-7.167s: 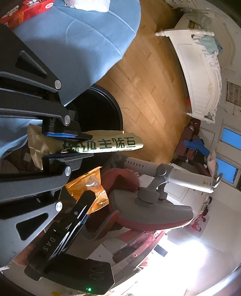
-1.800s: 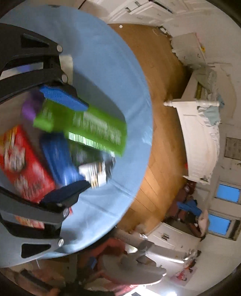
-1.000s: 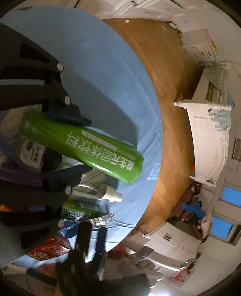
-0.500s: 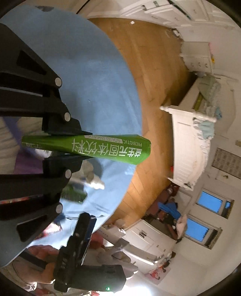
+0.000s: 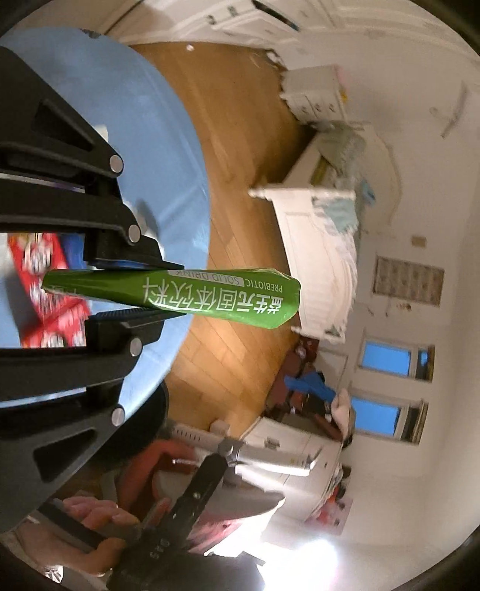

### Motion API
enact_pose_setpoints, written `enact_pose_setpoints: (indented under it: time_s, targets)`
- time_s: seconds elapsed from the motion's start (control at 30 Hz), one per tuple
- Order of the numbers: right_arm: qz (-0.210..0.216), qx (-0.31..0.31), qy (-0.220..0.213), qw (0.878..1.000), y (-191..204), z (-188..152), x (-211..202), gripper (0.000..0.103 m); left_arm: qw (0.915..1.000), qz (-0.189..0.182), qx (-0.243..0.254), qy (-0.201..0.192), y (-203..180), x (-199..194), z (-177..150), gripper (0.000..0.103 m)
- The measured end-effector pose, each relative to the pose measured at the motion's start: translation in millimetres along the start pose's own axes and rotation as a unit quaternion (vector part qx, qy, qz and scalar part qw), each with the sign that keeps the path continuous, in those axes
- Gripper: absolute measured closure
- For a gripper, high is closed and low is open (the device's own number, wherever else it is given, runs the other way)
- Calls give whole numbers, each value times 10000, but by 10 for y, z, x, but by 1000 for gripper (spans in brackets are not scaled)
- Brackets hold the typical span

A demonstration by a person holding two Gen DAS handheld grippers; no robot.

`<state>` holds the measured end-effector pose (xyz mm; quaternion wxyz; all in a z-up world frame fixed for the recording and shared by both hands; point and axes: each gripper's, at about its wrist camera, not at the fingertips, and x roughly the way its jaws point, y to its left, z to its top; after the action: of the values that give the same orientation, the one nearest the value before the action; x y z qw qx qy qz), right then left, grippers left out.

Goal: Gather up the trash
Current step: 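Carry sachet and battery card over the black bin and open both tools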

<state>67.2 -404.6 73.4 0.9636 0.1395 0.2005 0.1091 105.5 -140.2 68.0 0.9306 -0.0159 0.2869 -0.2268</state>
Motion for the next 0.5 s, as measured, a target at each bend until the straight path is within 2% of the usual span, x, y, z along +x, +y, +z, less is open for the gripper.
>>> enact_pose_setpoints:
  time_s: [0.27, 0.5]
  targets:
    - [-303, 251, -191, 9990, -597, -113, -681, 40, 9981, -519, 333, -2, -752, 72, -33, 86]
    - [-510, 621, -134, 9967, -1076, -304, -951, 40, 9952, -872, 362, 252, -1113, 247, -213, 86]
